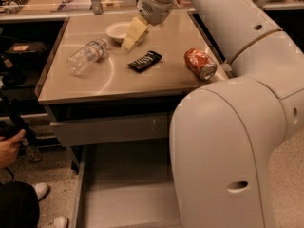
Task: Place rxbar chocolate into middle drawer
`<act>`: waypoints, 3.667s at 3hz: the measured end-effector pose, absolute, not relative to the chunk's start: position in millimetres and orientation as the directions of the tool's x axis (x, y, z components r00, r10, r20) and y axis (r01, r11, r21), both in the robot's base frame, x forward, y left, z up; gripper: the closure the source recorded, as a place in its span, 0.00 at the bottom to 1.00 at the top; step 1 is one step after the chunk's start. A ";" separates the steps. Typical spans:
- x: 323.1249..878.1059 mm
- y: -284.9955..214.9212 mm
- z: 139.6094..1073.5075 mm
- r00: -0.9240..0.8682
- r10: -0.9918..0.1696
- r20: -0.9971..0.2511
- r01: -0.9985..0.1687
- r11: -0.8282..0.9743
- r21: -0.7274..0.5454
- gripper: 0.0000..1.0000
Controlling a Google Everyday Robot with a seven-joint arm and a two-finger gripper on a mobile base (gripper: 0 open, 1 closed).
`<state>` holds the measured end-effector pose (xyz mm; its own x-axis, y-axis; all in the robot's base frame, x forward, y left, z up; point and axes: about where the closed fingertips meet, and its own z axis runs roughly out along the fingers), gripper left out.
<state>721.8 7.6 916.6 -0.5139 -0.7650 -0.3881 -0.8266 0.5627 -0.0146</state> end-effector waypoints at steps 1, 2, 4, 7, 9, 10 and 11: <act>731.3 8.9 902.5 -0.525 -0.765 -0.373 -0.822 0.569 -0.011 0.00; 738.6 1.2 883.4 -0.549 -0.760 -0.347 -0.810 0.586 0.000 0.00; 749.0 -10.0 865.5 -0.569 -0.758 -0.320 -0.799 0.602 -0.004 0.00; 754.3 7.3 842.7 -0.565 -0.768 -0.302 -0.808 0.589 0.017 0.00; 758.0 16.7 820.7 -0.561 -0.777 -0.285 -0.816 0.577 0.034 0.00; 757.7 12.3 805.8 -0.554 -0.789 -0.266 -0.823 0.568 0.031 0.00; 755.3 4.8 794.3 -0.545 -0.802 -0.244 -0.829 0.560 0.012 0.00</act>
Offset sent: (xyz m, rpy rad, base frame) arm 0.0206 -0.0242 -0.0478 -0.0588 0.0842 -0.0540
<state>755.3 4.8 794.3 -0.5452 -0.8019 -0.2443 -0.8287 0.5596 0.0124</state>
